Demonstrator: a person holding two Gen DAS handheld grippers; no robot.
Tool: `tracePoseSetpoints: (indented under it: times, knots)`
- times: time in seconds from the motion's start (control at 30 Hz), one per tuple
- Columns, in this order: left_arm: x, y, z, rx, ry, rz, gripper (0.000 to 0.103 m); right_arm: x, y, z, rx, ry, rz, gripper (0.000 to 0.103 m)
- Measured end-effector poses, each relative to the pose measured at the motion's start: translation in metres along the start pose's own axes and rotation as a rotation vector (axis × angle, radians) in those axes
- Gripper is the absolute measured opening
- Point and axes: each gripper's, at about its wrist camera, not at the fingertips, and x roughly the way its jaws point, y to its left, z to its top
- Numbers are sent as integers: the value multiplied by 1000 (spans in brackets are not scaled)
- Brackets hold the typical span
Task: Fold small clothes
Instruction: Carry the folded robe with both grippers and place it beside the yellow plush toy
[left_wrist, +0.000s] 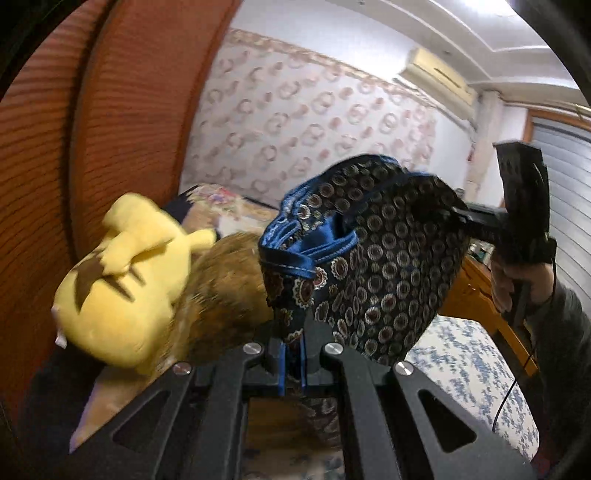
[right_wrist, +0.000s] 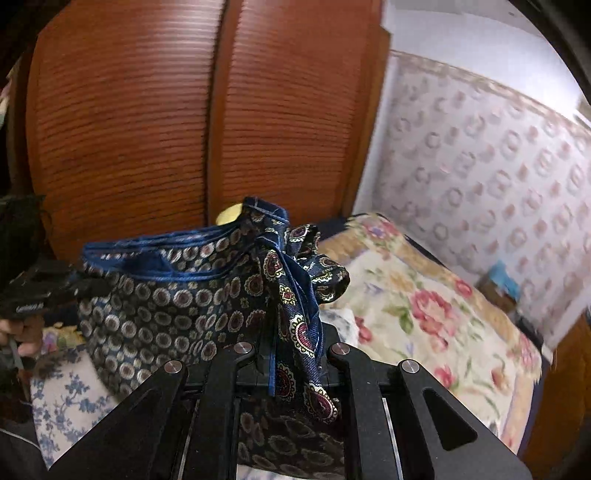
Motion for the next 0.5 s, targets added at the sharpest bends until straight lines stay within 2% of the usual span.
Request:
tracePoseSetpoints:
  times: [0.1, 0.23, 0.37, 0.43, 0.5]
  knots:
    - [5, 20, -13, -37, 20, 42, 2, 40, 10, 13, -10, 40, 34, 9]
    - [7, 35, -25, -92, 30, 46, 2, 80, 25, 23, -16, 51, 49, 9]
    - [15, 42, -35, -91, 67, 86, 2, 106, 30, 32, 1, 46, 11, 10]
    - [14, 44, -38, -83, 72, 94, 2, 108, 28, 33, 40, 30, 11, 23]
    - [11, 42, -41, -72, 69, 102, 2, 109, 26, 33, 40, 29, -6, 61]
